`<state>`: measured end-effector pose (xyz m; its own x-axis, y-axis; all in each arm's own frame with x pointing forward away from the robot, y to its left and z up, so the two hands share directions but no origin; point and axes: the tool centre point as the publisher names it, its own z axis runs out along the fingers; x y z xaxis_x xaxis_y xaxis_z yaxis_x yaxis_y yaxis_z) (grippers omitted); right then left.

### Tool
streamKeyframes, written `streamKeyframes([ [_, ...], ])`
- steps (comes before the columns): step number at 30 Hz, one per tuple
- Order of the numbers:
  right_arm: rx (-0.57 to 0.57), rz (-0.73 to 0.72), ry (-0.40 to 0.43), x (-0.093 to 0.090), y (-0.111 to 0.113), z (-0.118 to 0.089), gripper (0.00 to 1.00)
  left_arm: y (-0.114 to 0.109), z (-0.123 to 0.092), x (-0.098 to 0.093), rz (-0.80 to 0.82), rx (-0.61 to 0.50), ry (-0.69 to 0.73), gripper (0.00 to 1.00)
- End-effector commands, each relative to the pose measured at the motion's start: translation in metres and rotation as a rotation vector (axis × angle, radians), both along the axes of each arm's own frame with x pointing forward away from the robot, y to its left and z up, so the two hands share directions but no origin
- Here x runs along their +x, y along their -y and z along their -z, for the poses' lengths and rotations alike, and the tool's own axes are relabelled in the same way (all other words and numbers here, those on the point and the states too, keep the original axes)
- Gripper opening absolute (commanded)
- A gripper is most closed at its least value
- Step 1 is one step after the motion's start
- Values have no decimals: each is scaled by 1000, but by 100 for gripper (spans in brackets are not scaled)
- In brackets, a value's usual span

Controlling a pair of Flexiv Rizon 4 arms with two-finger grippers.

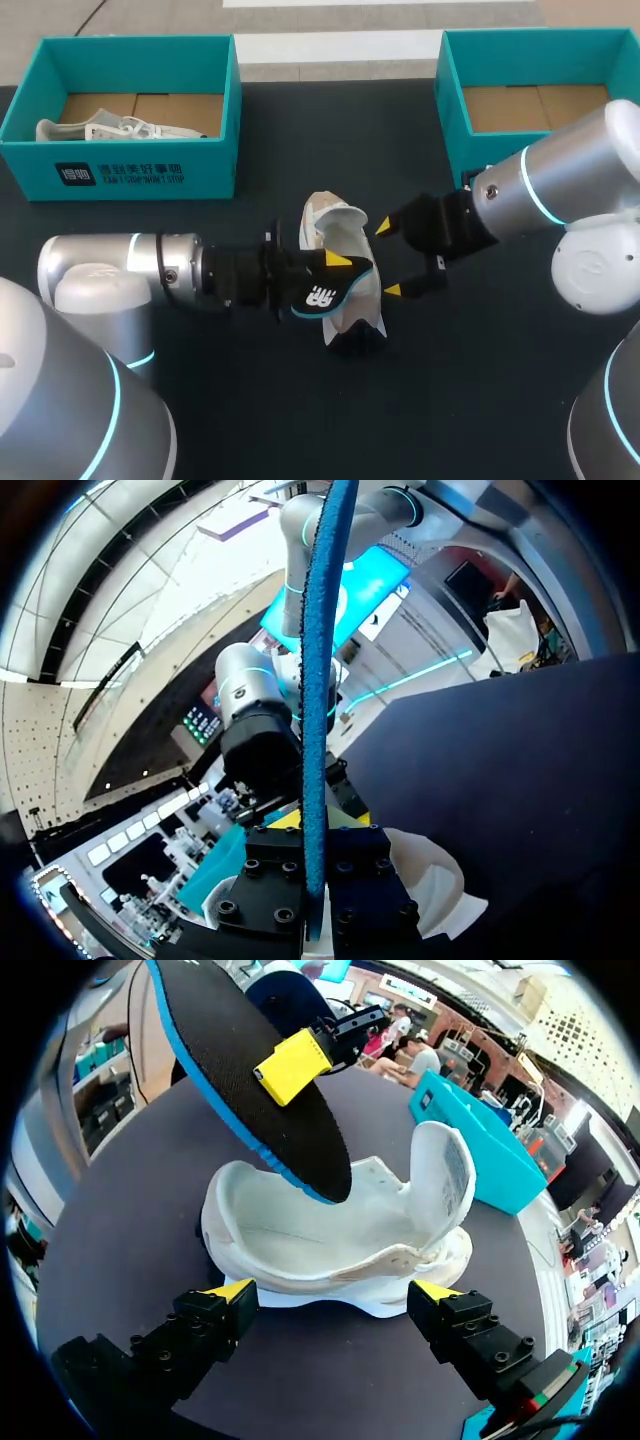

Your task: Take the shoe out of the shoebox, open the shoe tongue, remove and reinsert the insole, then place the shoe into the shoebox

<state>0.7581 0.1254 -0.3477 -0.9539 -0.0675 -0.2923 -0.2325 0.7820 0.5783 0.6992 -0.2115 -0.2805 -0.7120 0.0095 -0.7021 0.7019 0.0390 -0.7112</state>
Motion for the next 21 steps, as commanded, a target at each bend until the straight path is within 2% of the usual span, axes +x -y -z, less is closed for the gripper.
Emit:
streamKeyframes([
  [1, -3, 7, 6, -2, -3, 3, 100, 8, 5, 4, 6, 8, -2, 0],
  [10, -3, 7, 6, -2, -3, 3, 100, 17, 17, 6, 11, 41, 3, 0],
  [21, -3, 7, 6, -2, -3, 3, 100, 18, 42, 8, -8, 62, 2, 0],
])
